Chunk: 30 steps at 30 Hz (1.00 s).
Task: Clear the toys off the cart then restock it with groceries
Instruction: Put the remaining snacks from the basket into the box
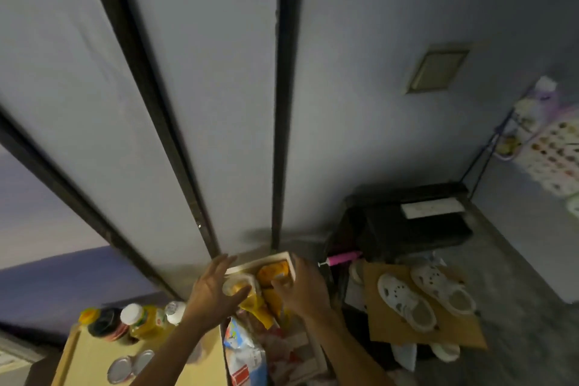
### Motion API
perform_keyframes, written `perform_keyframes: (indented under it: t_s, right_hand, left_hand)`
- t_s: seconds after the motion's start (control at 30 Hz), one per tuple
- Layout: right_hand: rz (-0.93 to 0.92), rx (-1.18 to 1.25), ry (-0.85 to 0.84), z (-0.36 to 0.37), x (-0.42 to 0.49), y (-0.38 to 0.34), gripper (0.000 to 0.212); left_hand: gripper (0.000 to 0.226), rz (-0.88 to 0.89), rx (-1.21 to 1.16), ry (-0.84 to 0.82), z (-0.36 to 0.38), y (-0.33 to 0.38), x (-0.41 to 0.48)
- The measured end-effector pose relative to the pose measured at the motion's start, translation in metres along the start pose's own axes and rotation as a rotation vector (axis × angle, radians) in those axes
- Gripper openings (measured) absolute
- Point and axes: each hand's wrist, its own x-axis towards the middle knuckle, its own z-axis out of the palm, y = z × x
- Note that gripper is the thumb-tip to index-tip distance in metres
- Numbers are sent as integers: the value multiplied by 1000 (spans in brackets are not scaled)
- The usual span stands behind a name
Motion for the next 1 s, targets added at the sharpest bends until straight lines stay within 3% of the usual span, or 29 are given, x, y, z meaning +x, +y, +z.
perform_keyframes:
  t_s: [0.17,0.27,0.37,0.47,0.53,0.67,0.83,1.0]
  right_hand:
    - [141,5,201,-33,-66,-1,84]
    - [188,-46,303,-56,-109,9,83]
    - [275,-84,392,-78,-160,26,88]
    - [418,-58,467,-99,-217,54,87]
    - [504,-68,537,-111,-257,80,78]
    - [656,-46,641,-134,-335,123,71]
    - [832,6,705,-154,-423,176,87]
    - [903,4,675,-172,-492,241,85]
  left_hand:
    - [91,192,40,-45,-15,39,-16]
    - [78,341,50,-82,-21,78,-38]
    - [69,587,218,-182,-11,123,-65]
    - [75,609,110,-184,12,165,-95]
    - [83,649,52,-276,44,186,-110]
    - [100,747,79,-364,98,234,-155]
    - [101,798,159,-379,156,284,-217]
    - [94,774,207,-393,223,321,-268]
